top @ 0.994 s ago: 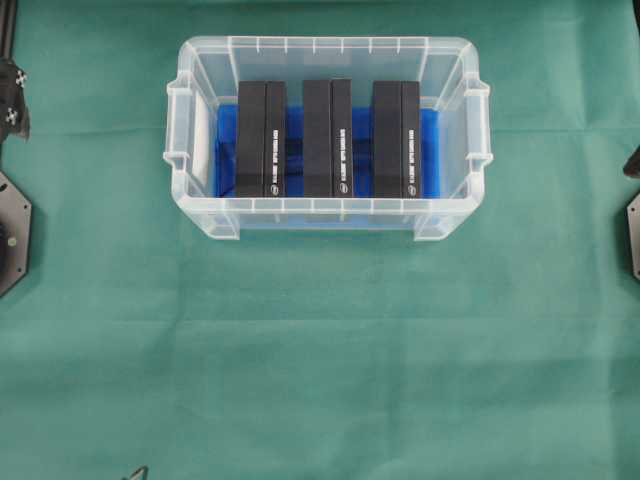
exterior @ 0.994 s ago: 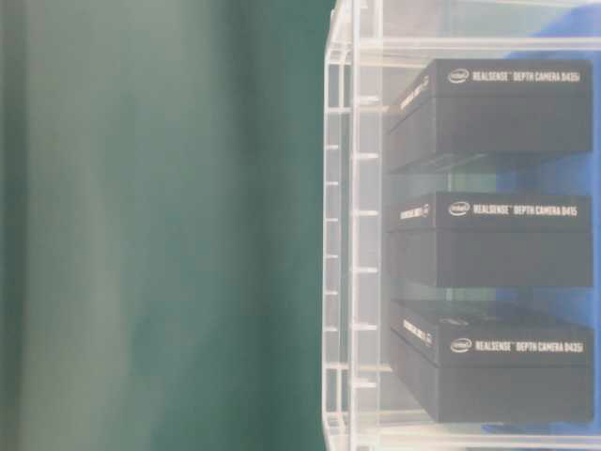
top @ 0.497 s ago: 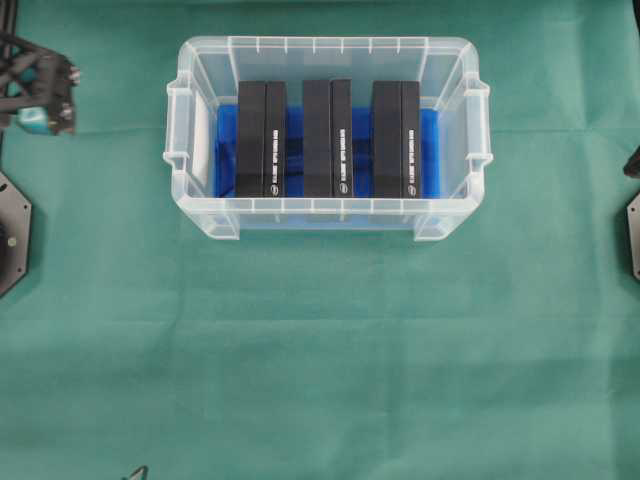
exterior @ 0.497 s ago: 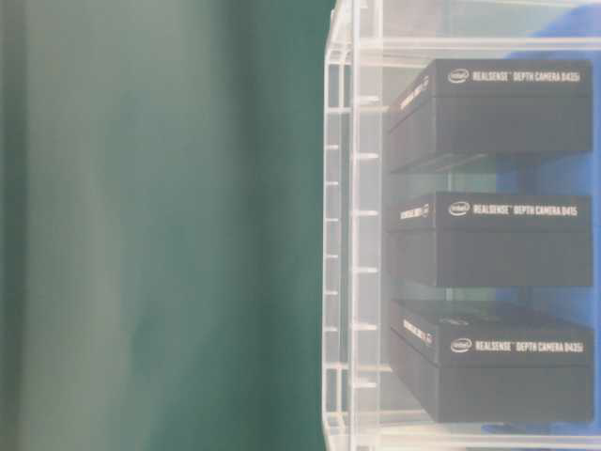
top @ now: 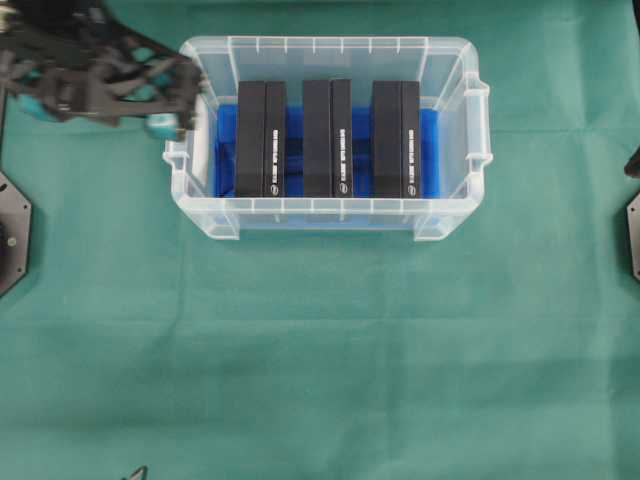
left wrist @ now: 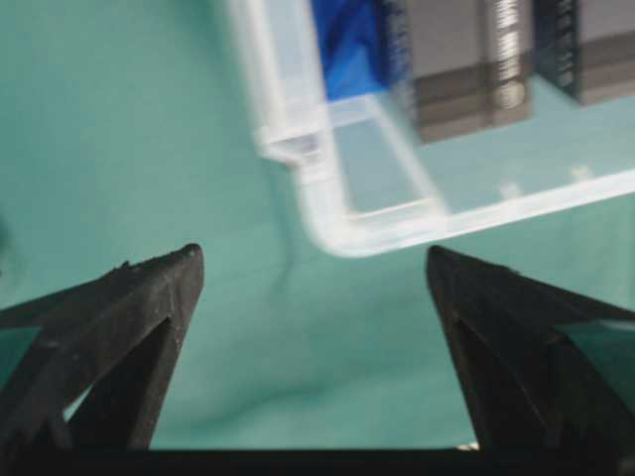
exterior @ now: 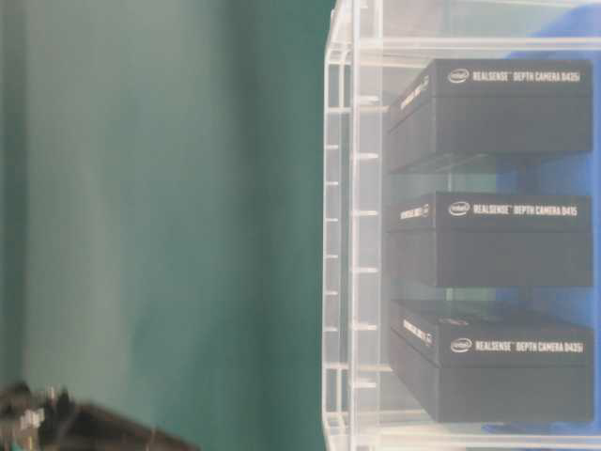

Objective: Take the box out of the case with the left arm.
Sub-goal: 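Move the open left gripper over the middle black box in the case, then lower the left gripper around the middle black box and close it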

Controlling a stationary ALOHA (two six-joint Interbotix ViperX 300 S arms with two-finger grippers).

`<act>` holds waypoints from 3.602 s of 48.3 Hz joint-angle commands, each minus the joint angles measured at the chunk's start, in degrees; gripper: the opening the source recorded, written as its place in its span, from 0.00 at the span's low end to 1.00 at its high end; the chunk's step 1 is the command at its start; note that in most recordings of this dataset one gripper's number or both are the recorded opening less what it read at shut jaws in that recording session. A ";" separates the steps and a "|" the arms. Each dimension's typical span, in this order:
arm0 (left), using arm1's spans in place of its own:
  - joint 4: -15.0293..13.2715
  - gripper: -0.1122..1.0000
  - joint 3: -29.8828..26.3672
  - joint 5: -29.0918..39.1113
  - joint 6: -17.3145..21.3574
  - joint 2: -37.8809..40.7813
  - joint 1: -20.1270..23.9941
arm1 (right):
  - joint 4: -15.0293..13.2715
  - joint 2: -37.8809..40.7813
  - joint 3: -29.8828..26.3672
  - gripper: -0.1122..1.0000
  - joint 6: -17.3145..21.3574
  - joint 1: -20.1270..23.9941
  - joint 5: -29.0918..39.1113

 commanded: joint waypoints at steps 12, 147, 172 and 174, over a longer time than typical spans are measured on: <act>-0.09 0.98 -12.83 -0.26 -0.09 9.23 -1.67 | -0.09 0.00 -0.97 0.10 0.09 -0.09 0.18; -0.44 0.98 -29.27 -0.44 -2.37 26.63 -0.70 | -1.58 0.00 -0.53 0.10 0.09 -0.09 -0.09; -0.62 0.98 -29.09 -1.76 -2.37 29.18 -0.44 | -1.58 0.00 -0.44 0.10 0.09 -0.09 -0.09; -0.62 0.98 -29.00 -2.29 -2.46 29.62 -0.44 | -1.58 0.00 -0.44 0.10 0.09 -0.09 -0.18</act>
